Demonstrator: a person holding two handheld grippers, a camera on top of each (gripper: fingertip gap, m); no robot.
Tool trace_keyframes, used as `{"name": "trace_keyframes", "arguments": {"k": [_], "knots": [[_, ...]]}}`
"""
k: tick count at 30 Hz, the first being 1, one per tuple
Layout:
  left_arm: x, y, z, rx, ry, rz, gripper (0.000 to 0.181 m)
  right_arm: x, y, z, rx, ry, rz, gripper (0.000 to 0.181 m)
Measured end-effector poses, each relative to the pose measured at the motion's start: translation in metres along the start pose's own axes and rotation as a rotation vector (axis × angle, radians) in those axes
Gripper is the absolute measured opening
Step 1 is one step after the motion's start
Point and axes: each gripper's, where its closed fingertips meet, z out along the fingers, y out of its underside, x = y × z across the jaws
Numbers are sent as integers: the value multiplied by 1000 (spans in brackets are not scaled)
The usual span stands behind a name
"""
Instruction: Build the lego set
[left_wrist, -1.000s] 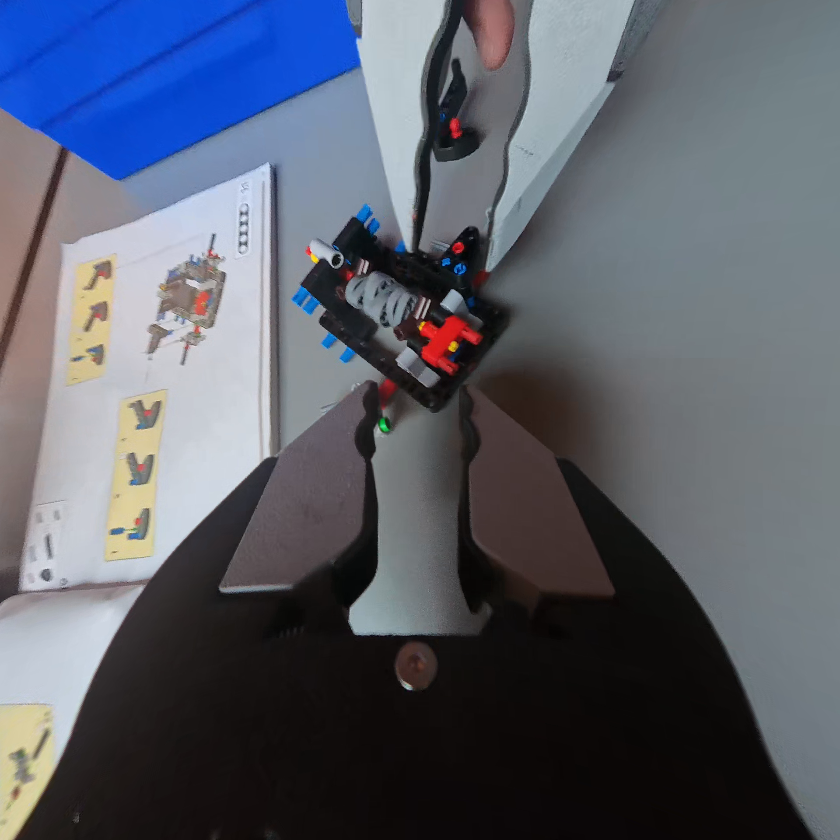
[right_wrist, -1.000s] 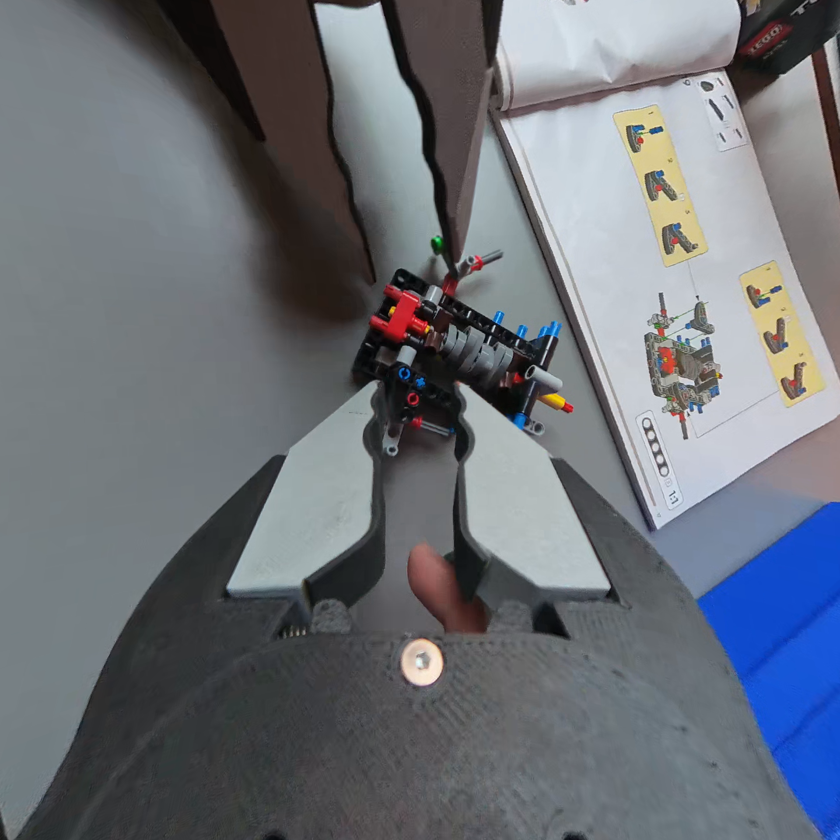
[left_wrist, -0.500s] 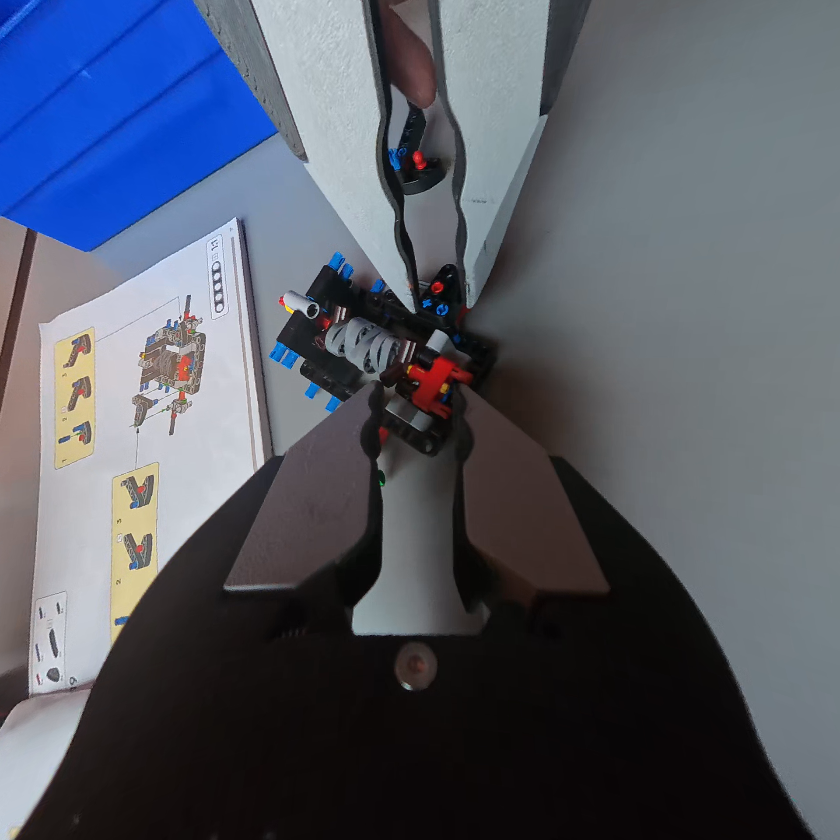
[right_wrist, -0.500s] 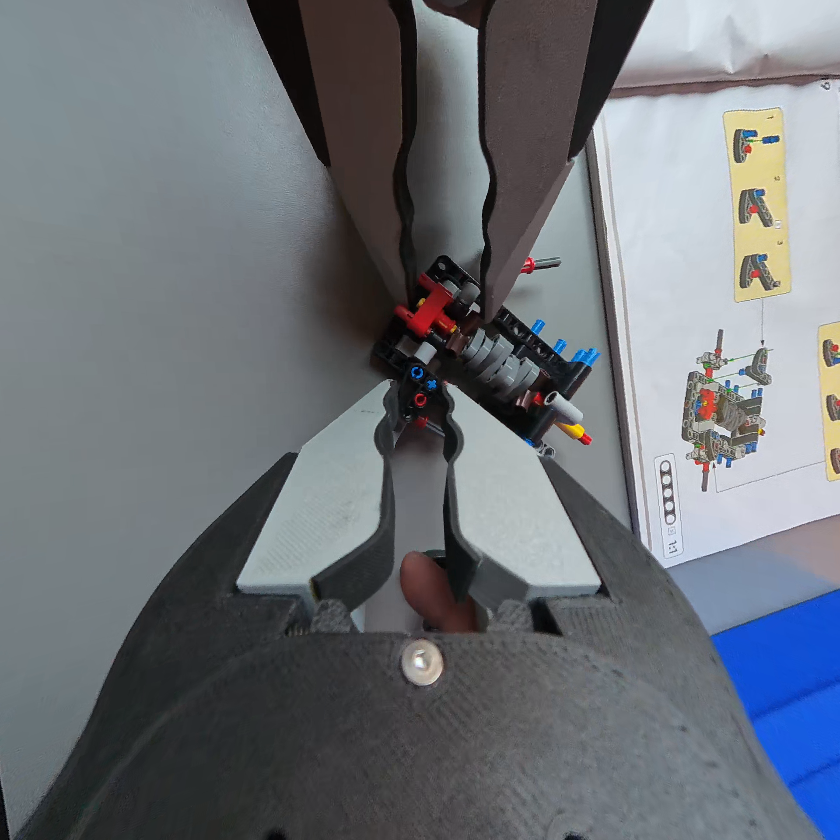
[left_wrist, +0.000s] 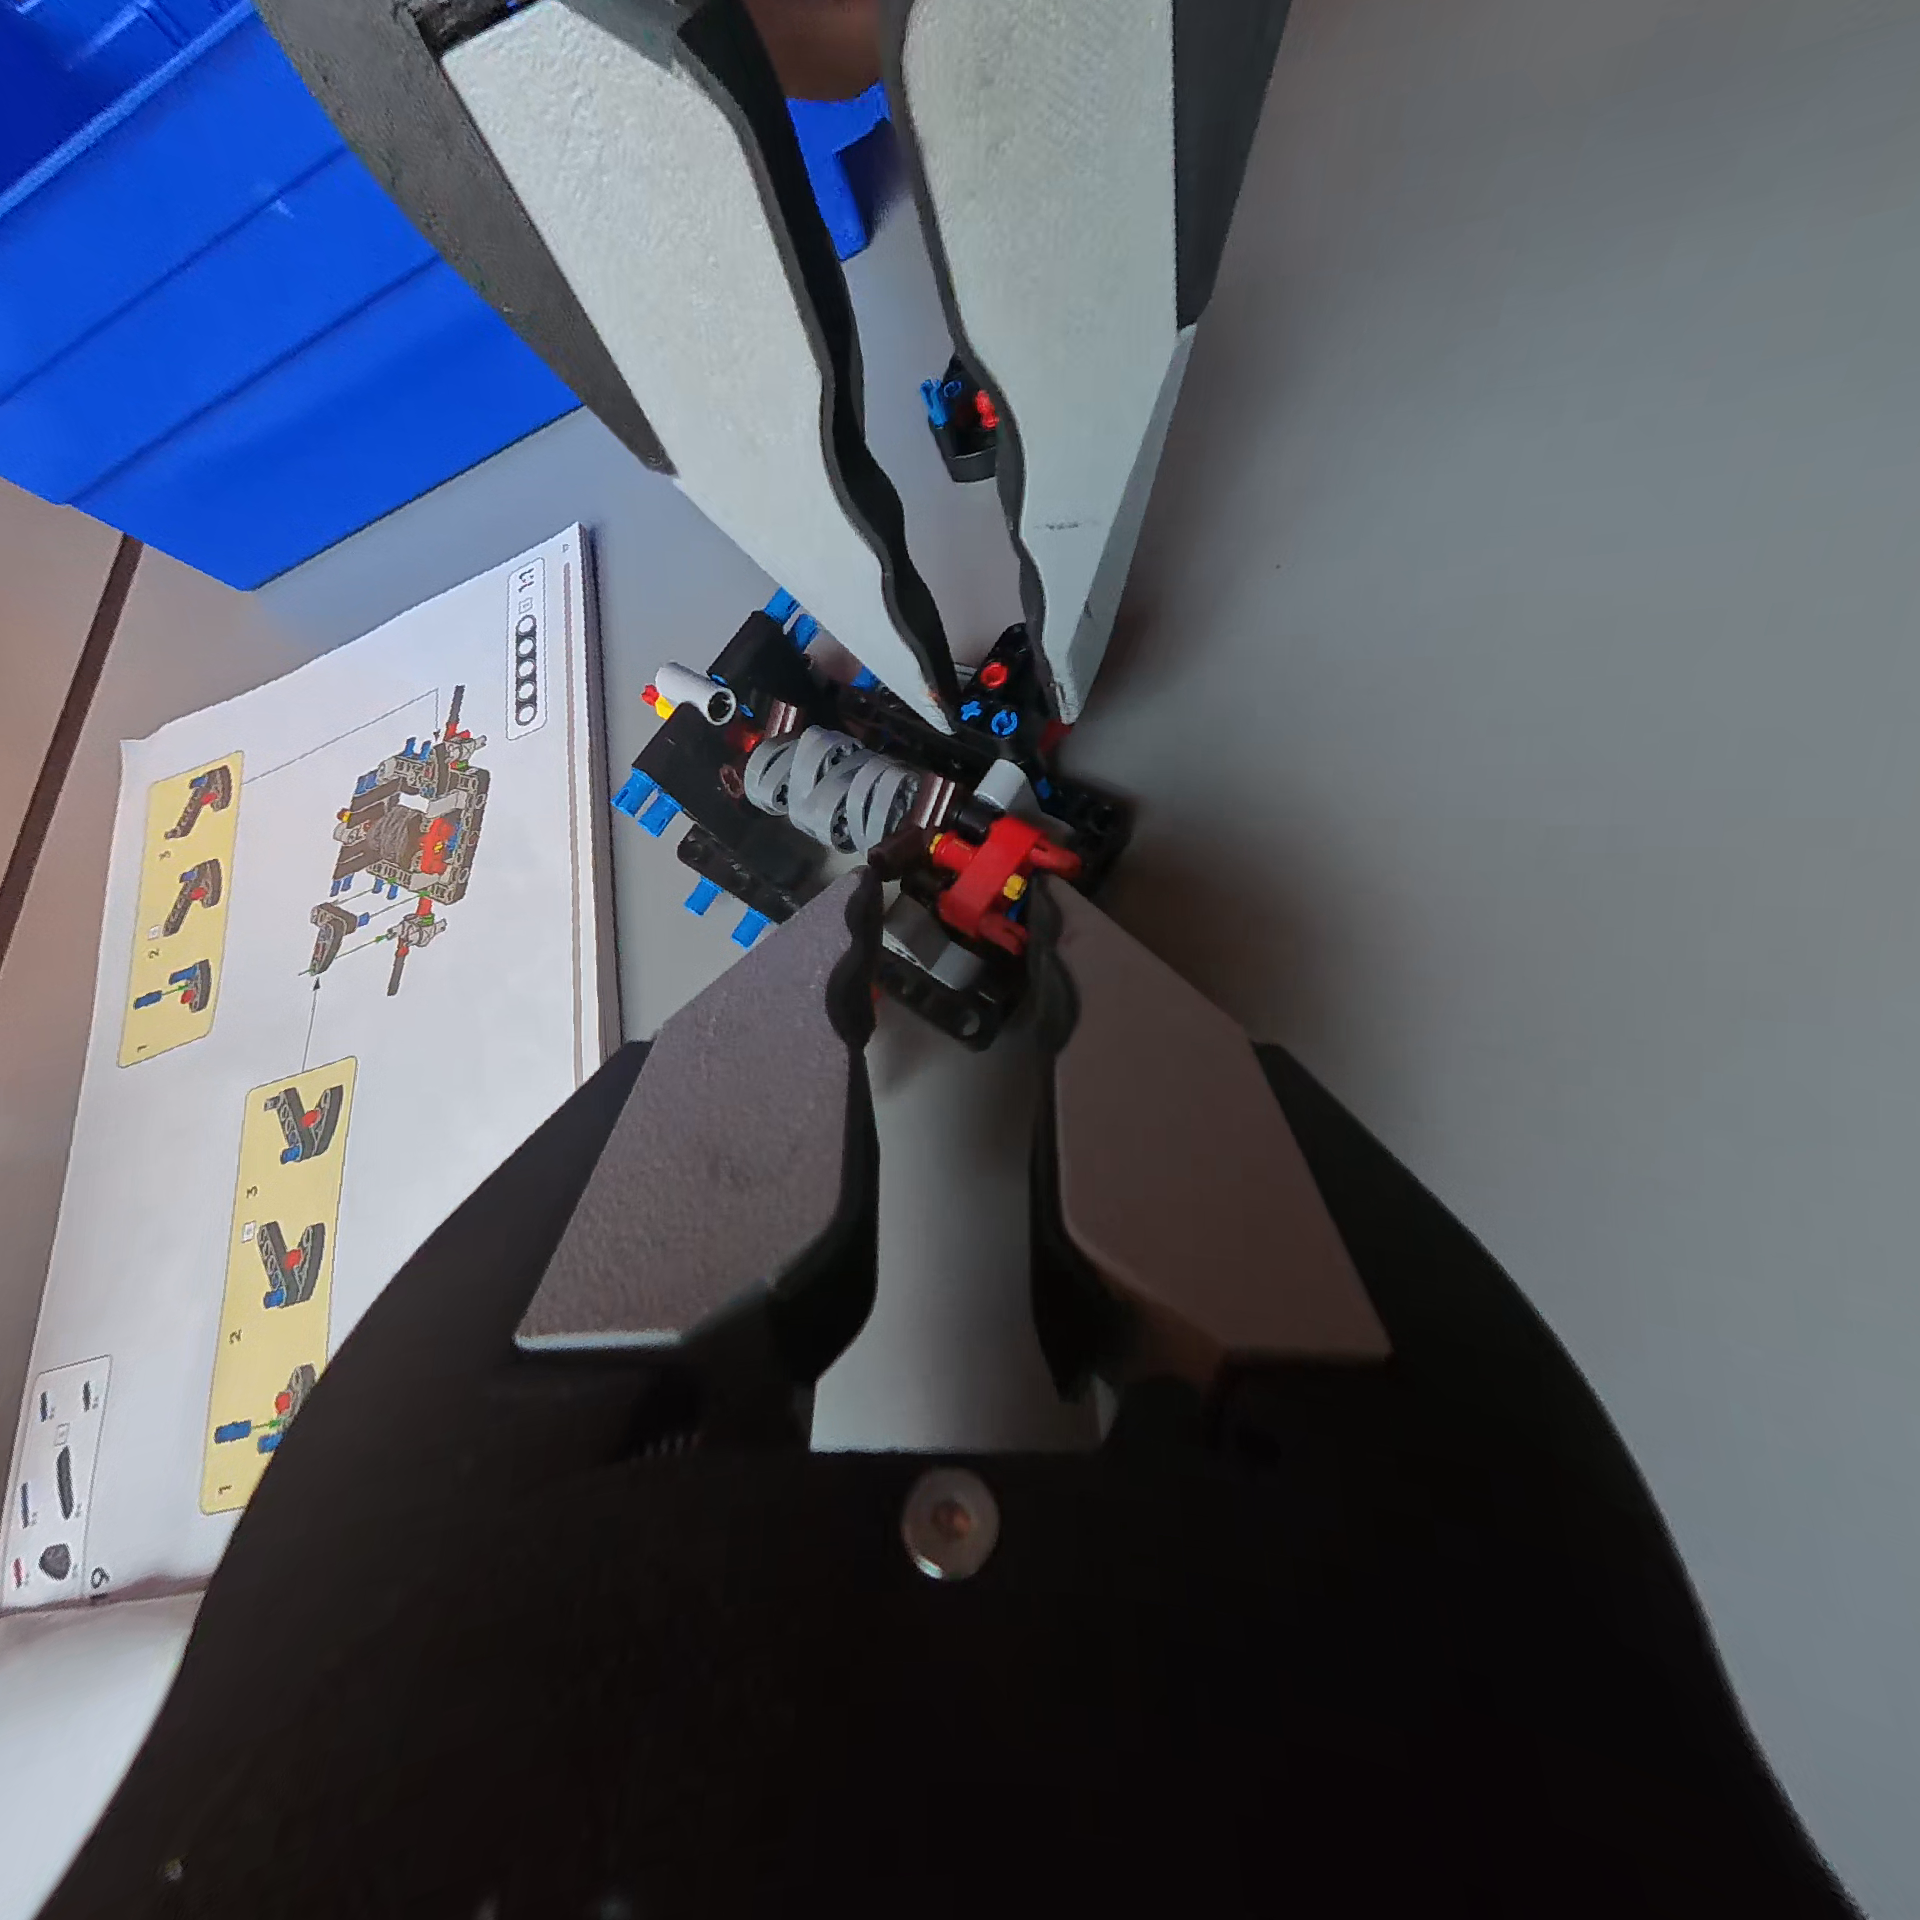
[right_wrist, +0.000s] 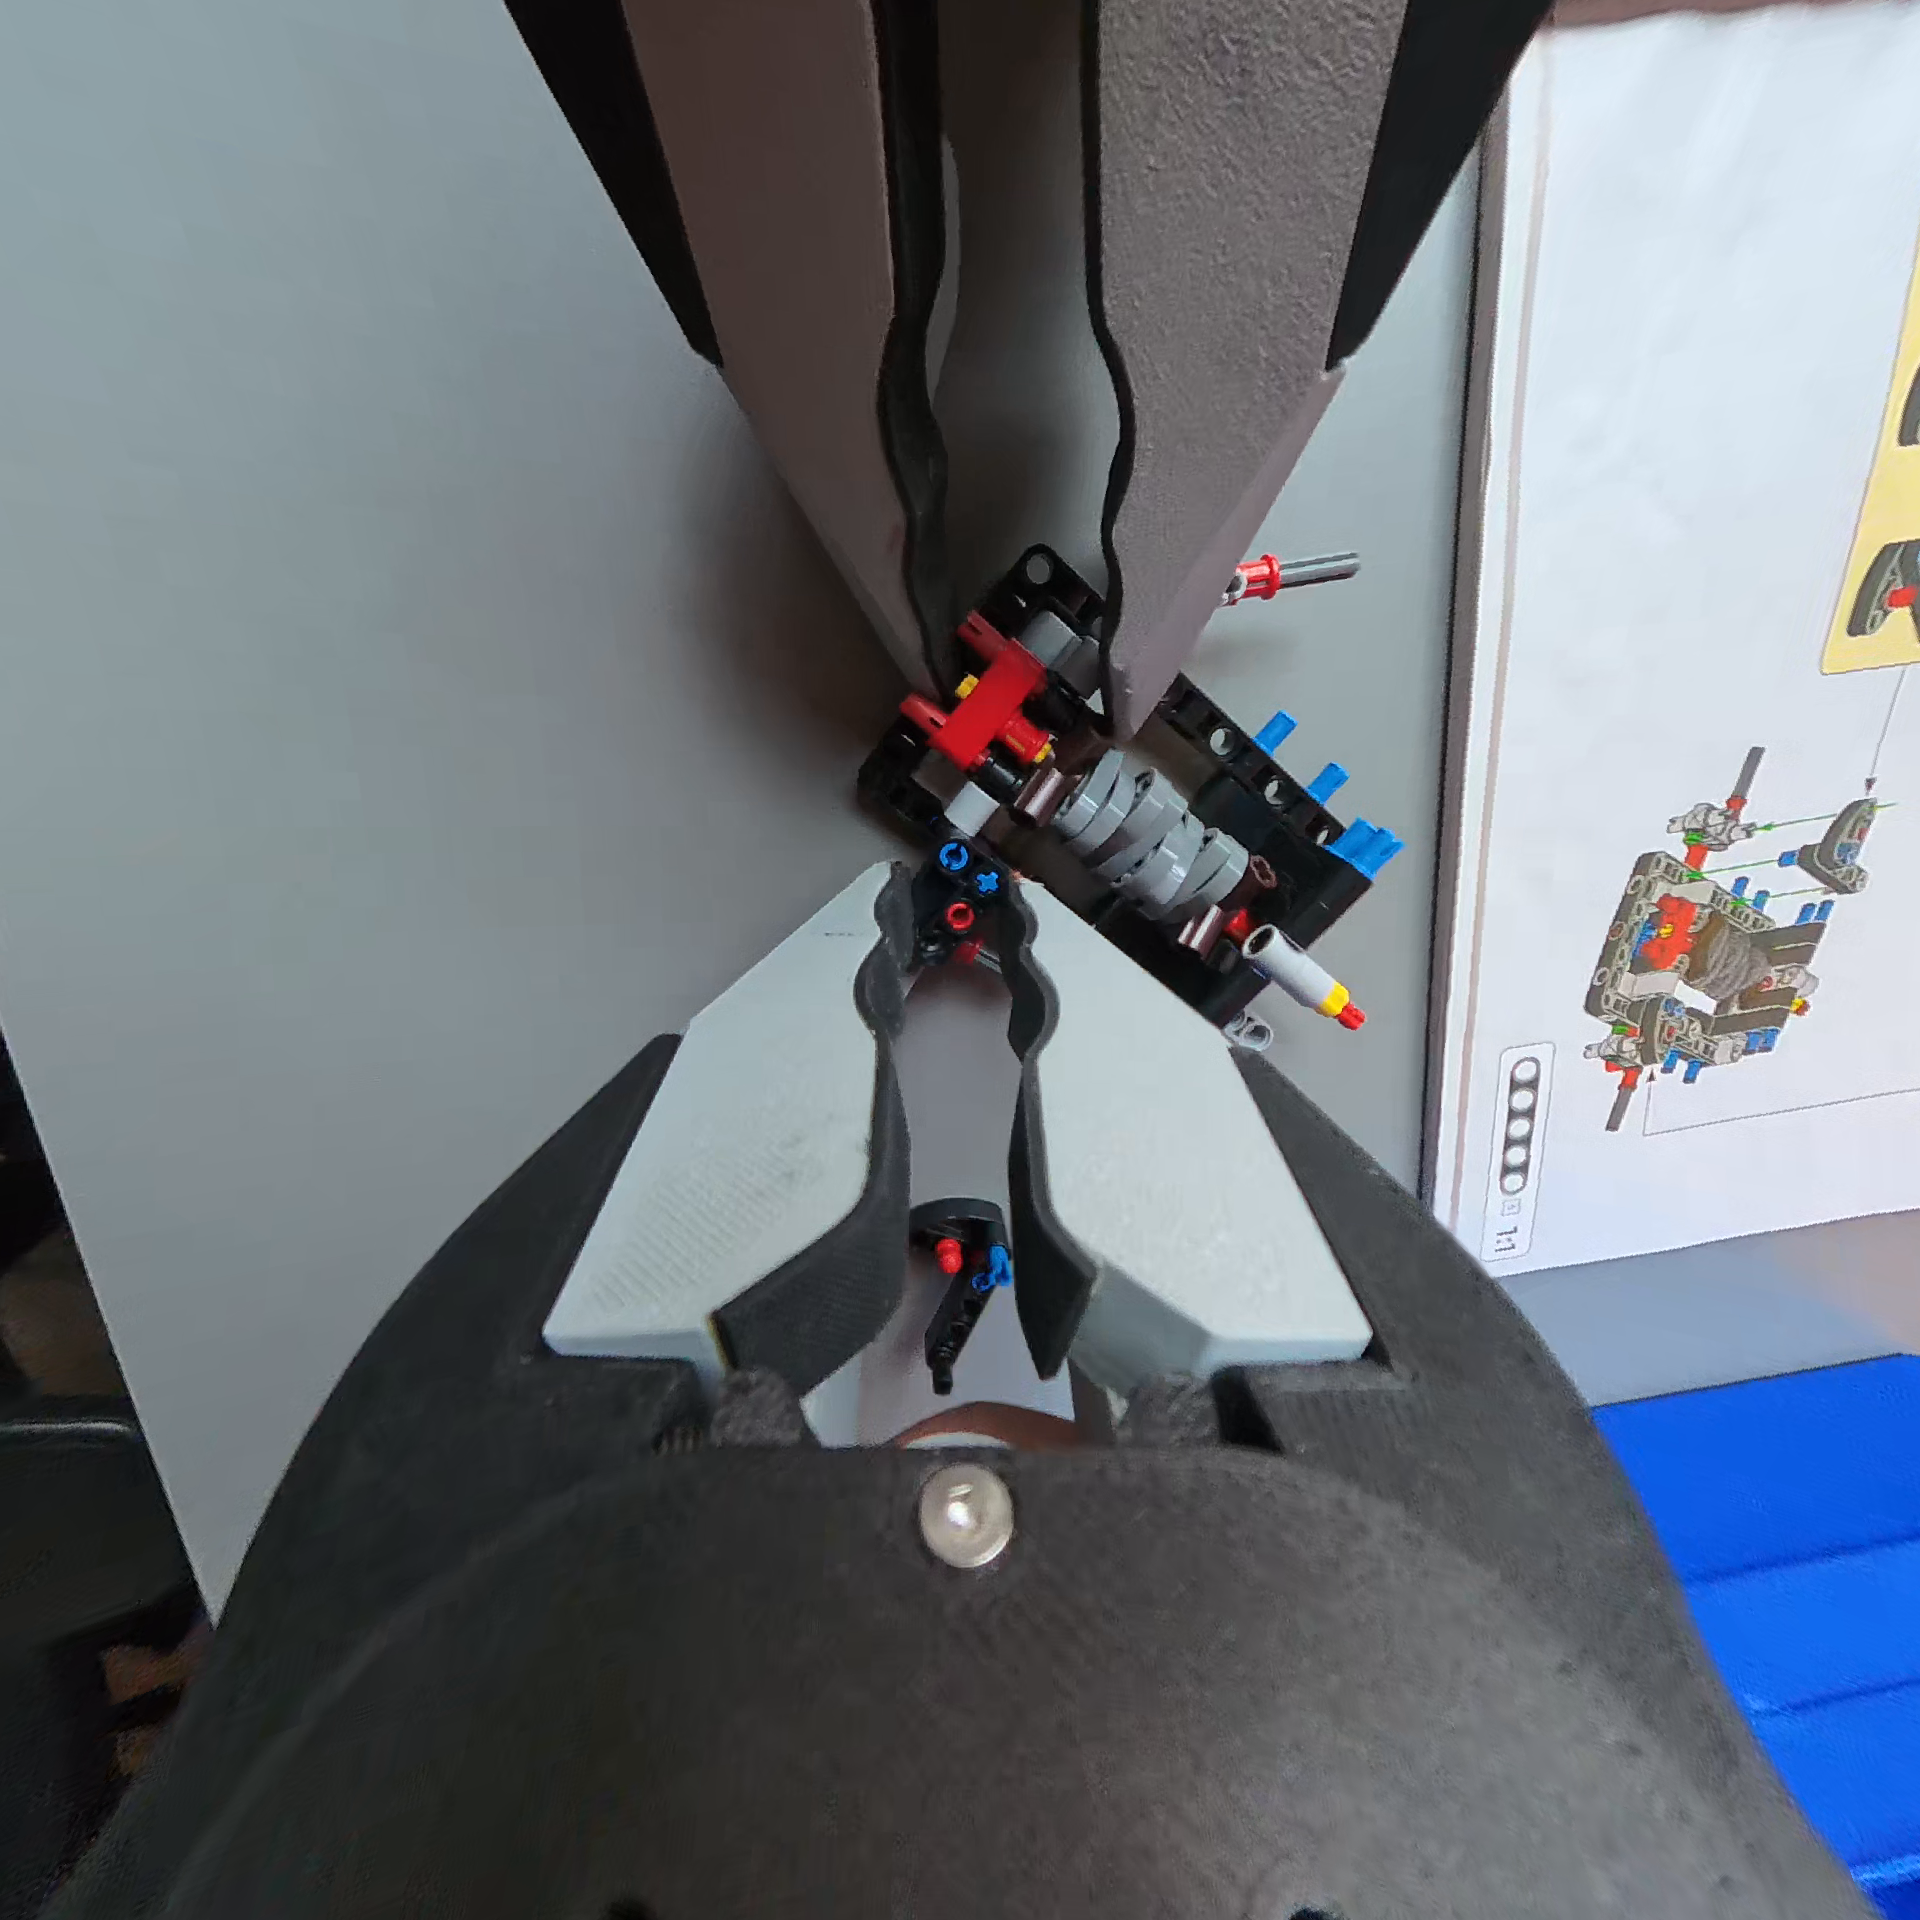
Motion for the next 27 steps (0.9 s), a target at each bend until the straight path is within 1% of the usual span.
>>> {"name": "trace_keyframes", "arguments": {"k": [2,4,5,7,10,14,16,18,20,21,22,24,25,27], "knots": [[0,0,0,13,-5,-12,25,0,0,0,-55,12,-27,14],[0,0,0,19,-3,-19,25,1,1,0,-132,55,-130,13],[0,0,0,26,-4,-20,25,1,0,0,-147,52,-143,13],[0,0,0,24,-8,-26,25,1,1,0,-132,34,-133,13],[0,0,0,27,-15,-10,25,2,0,1,-122,59,-169,13],[2,1,-3,27,-23,-9,25,2,-4,2,-49,101,-183,13],[2,2,-4,25,-29,-5,25,2,-5,2,-49,102,-186,13],[1,3,-6,27,-34,-4,25,2,-8,1,52,73,-77,14],[2,3,-6,30,-34,5,25,-4,-6,-3,158,6,36,19],[1,2,-6,32,-39,16,25,-5,-2,-7,174,-2,72,25],[2,2,-6,34,-41,21,25,-4,-1,-14,200,17,80,26],[1,2,-6,34,-38,18,25,-12,-9,-28,281,10,35,3],[1,2,-5,34,-37,16,25,-11,-10,-31,272,26,32,2],[1,2,-5,33,-36,14,25,-3,-8,-30,184,76,50,0]]}}
